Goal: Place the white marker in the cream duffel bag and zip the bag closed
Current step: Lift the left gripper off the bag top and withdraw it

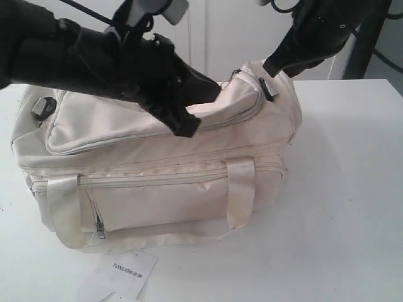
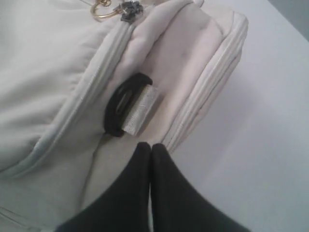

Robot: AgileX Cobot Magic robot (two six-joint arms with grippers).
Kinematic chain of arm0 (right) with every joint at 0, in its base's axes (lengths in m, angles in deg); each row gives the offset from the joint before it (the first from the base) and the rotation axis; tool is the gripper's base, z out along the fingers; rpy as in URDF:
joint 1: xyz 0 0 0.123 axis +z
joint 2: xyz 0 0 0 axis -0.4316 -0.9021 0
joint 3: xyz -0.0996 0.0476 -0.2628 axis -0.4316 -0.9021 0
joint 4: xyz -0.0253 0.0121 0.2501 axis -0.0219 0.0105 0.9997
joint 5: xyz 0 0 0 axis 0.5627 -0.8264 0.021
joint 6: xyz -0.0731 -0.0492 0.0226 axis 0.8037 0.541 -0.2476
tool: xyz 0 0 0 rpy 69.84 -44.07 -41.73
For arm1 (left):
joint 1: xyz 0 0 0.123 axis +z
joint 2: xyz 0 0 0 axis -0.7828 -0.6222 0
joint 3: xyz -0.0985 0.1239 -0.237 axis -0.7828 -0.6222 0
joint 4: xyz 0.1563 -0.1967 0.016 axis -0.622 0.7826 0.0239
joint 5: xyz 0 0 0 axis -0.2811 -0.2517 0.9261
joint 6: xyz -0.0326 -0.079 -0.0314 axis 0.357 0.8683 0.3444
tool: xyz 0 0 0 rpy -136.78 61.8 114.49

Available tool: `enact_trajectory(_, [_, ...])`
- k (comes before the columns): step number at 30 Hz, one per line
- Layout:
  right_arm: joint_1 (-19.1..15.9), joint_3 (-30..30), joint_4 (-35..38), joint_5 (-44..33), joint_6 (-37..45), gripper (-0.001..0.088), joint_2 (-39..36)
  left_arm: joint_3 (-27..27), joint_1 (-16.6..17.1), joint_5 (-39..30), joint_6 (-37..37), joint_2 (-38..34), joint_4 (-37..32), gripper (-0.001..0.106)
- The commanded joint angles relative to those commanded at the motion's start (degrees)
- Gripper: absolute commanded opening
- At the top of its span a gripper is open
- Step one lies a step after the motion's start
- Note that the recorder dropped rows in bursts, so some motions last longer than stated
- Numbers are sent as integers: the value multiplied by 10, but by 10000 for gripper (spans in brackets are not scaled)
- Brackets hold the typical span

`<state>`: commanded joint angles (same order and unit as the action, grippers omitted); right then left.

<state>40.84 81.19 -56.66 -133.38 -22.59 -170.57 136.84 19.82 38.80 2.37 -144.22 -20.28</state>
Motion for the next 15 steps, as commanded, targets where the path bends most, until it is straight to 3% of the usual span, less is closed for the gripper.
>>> enact_trajectory(3, [-62, 0, 156, 38, 0, 24, -2, 0, 75, -79, 88, 28, -84, 0])
enact_trajectory(4, [-64, 0, 164, 46, 0, 68, -2, 0, 90, -95, 100, 34, -94, 0])
enact_trajectory(6, [-65, 0, 164, 51, 1, 290, -14, 0, 126, -133, 127, 51, -102, 0])
enact_trajectory(7, [-65, 0, 164, 55, 1, 467, -28, 0, 143, -147, 143, 63, -109, 0])
enact_trajectory(9, [-65, 0, 163, 81, -9, 575, -54, 0, 164, -167, 176, 76, -126, 0])
enact_trajectory(13, [-65, 0, 159, 96, -11, 481, -92, 0, 178, -220, 186, 82, -127, 0])
enact_trajectory(15, [-65, 0, 146, 97, -11, 291, -98, 0, 178, -229, 186, 82, -127, 0])
